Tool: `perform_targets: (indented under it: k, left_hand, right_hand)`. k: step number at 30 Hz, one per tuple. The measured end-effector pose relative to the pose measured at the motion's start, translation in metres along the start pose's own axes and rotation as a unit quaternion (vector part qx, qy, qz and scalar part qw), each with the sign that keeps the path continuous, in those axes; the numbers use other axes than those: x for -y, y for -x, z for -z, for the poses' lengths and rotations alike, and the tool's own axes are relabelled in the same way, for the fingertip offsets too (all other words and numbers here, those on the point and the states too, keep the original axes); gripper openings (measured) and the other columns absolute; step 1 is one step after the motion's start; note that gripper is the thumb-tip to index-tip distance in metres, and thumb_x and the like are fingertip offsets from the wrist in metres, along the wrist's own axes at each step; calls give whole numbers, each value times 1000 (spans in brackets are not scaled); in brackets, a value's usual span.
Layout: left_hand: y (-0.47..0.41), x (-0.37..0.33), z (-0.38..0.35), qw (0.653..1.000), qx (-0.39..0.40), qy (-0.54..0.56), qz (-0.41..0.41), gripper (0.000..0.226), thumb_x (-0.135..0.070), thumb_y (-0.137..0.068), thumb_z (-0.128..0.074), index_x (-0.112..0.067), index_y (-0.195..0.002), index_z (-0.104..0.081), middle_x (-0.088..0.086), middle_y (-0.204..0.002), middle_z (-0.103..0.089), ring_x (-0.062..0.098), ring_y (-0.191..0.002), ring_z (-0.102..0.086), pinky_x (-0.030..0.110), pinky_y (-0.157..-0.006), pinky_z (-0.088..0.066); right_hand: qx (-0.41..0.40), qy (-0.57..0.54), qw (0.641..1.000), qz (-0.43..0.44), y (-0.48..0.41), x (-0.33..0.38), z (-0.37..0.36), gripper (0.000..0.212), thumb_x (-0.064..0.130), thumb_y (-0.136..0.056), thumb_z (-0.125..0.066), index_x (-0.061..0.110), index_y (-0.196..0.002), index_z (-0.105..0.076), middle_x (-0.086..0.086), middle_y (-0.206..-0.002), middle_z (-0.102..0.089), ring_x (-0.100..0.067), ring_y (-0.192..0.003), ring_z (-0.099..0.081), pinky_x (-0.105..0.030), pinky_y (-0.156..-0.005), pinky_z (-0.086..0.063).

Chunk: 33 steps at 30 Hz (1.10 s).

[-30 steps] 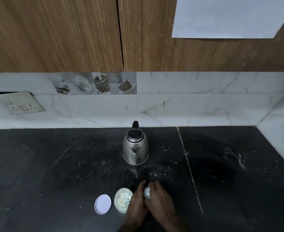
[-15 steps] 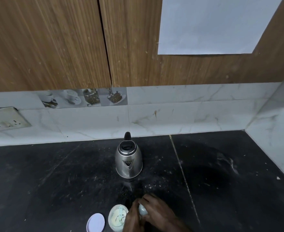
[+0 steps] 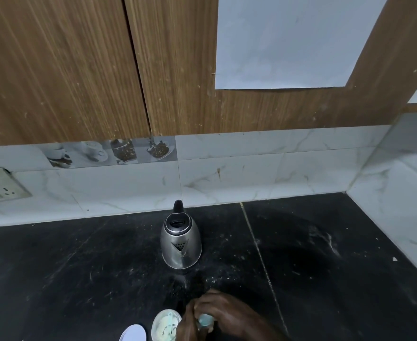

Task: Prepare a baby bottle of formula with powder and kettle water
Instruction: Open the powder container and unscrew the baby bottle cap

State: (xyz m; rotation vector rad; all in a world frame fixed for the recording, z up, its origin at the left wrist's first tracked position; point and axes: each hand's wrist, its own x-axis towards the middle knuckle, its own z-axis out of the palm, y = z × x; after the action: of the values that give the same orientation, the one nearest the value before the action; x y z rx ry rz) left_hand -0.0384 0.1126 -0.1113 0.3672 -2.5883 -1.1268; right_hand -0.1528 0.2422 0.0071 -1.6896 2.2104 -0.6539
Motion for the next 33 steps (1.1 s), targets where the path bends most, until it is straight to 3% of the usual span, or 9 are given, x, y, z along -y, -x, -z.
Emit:
perform_targets:
  k: [1, 3, 6, 9, 12, 16, 19, 25, 33]
  left_hand:
    - [-5, -18, 6, 993, 24, 104, 56, 22, -30, -84, -62, -30, -106, -63, -16, -75, -65, -8, -65, -65, -1, -75, -38]
    - [-8, -26, 13, 990, 29, 126, 59, 44, -13, -67, -76, -23, -110, -68, -12, -81, -70, -13, -73, -63, 2, -73, -43]
    - [-4, -29, 25, 990, 29, 108, 85, 60, -15, -72, -78, -29, -127, -60, -20, -96, -71, -16, -91, -64, -1, -78, -41]
    - [-4, -32, 30, 990, 45, 87, 101, 57, -24, -82, -76, -20, -136, -57, -15, -104, -71, -10, -94, -65, -1, -79, -39]
    - [-4, -44, 38, 987, 55, 89, 120, 54, -28, -86, -72, -21, -136, -54, -15, -111, -69, -5, -100, -64, 1, -84, -38]
    - [-3, -41, 36, 989, 62, 62, 122, 59, -25, -86, -72, -19, -141, -51, -9, -124, -68, 7, -113, -64, 11, -94, -40]
    - [-3, -39, 33, 988, 67, 55, 129, 64, -20, -83, -74, -18, -142, -50, -7, -127, -68, 10, -116, -64, 17, -98, -43]
    - [-4, -41, 33, 987, 60, 66, 131, 59, -14, -84, -73, -18, -139, -52, -10, -123, -68, 9, -112, -64, 25, -98, -49]
    - [-3, -42, 32, 986, 69, 57, 141, 62, -19, -85, -75, -17, -141, -51, -9, -123, -68, 7, -111, -63, 14, -94, -44]
  right_hand:
    - [-4, -4, 1000, -12, 2, -1, -1, 36, 13, -92, -44, 18, -117, -69, 1, -126, -66, -19, -113, -58, -30, -101, -47]
    - [-33, -44, 998, -39, 4, 1, 4, 42, 6, -86, -47, 19, -119, -68, 2, -130, -65, -19, -118, -59, -29, -102, -48]
    - [-95, -132, 981, -104, 15, 3, 6, 43, -1, -83, -56, 21, -119, -65, 6, -126, -62, -12, -117, -62, -32, -99, -51]
    - [-158, -172, 952, -196, 27, 1, -1, 30, 18, -81, -64, 28, -110, -61, 14, -112, -60, -6, -102, -62, -33, -87, -53]
    - [-190, -191, 916, -297, 41, -8, -15, 39, 22, -75, -69, 34, -110, -56, 16, -109, -60, -1, -101, -60, -28, -86, -52]
    - [-209, -206, 903, -314, 60, -14, -38, 67, 19, -75, -72, 38, -137, -57, 18, -132, -53, 3, -124, -55, -16, -102, -47]
    - [-224, -215, 887, -342, 66, -16, -49, 60, 19, -77, -76, 46, -128, -61, 18, -132, -54, 4, -125, -55, -17, -103, -47]
    - [-227, -210, 863, -399, 73, -23, -71, 55, 30, -79, -84, 43, -128, -62, 25, -121, -62, 2, -115, -59, -26, -95, -51]
    - [-190, -187, 860, -434, 74, -22, -84, 31, 29, -83, -75, 41, -106, -58, 18, -103, -62, 0, -99, -62, -28, -85, -52]
